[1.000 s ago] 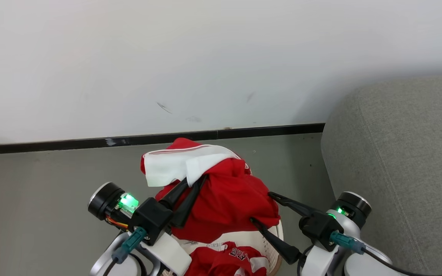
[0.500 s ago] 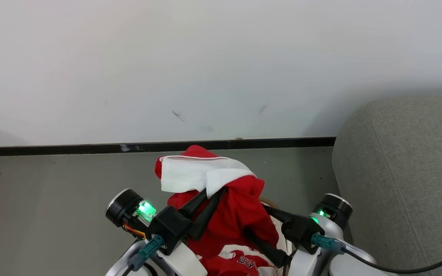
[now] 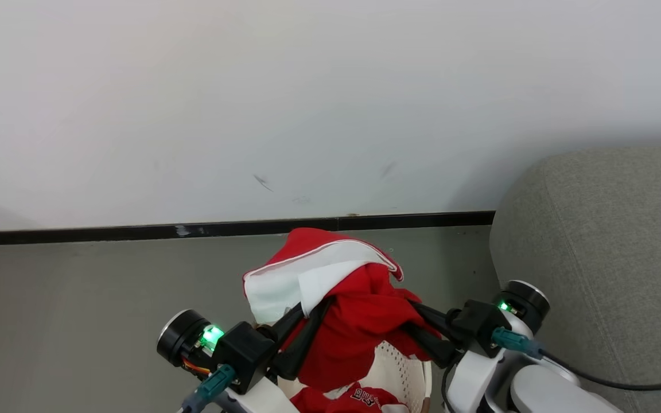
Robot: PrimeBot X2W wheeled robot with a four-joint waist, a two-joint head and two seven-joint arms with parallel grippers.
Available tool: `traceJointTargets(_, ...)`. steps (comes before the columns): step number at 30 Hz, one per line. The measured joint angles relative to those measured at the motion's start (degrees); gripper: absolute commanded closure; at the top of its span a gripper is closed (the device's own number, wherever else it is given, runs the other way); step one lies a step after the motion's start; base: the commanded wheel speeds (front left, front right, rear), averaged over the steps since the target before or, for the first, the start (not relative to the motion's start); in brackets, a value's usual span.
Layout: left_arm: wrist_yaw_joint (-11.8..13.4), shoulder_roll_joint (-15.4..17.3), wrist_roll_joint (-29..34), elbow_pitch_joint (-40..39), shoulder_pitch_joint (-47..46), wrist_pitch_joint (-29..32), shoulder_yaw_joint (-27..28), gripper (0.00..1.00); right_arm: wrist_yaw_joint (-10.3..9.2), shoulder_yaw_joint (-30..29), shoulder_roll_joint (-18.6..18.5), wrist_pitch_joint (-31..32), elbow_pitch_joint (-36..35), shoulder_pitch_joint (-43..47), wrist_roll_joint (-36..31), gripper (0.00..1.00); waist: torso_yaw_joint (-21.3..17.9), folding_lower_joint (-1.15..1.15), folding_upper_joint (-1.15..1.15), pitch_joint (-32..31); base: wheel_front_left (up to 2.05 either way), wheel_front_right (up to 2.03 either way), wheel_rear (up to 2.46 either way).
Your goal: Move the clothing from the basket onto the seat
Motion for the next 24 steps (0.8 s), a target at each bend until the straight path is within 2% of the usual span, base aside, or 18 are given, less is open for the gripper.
traceJointTargets(4,0.22,-0.57,-0.37,0.71,0.36,-0.1,0.41,0.98,0.0,-3.08,-0.92,0.0,-0.86,1.12,0.14,1.0,-0.89,0.0,0.0,-0.13,0.0,0.0,0.0)
traceJointTargets(6,0.54,-1.0,-0.88,0.97,0.35,-0.62,0.63,0.6,0.0,-5.03,-1.16,0.0,-1.67,1.43,0.24,1.0,-1.39,0.0,0.0,-0.18,0.0,0.0,0.0)
traceJointTargets(7,0.63,-1.19,-0.97,1.1,0.35,-0.64,0.67,0.46,0.0,-6.26,-1.19,0.0,-2.09,1.59,0.34,1.0,-1.65,0.0,0.0,-0.2,0.0,0.0,0.0)
traceJointTargets(8,0.67,-1.29,-0.96,1.25,0.34,-0.77,0.66,0.21,0.01,-7.53,-1.22,0.0,-2.52,1.87,0.43,1.0,-1.93,0.0,0.0,-0.22,0.0,0.0,0.0)
traceJointTargets(9,0.67,-1.33,-0.96,1.38,0.32,-1.14,0.66,0.0,0.02,-8.61,-1.37,0.0,-2.96,2.21,0.48,1.0,-2.2,0.0,0.0,-0.23,0.0,0.0,0.0)
traceJointTargets(16,0.69,-1.77,-1.45,3.08,0.01,-2.0,0.32,0.0,0.05,-18.62,-3.91,0.0,-4.1,5.04,0.23,1.0,-4.67,0.0,0.0,-0.24,0.0,0.0,0.0)
traceJointTargets(24,0.58,-2.45,-1.94,4.94,-0.08,-3.39,-1.53,0.0,0.05,-27.28,-4.56,0.0,-6.11,9.42,-0.68,1.0,-7.4,0.0,0.0,-0.16,0.0,0.0,0.0)
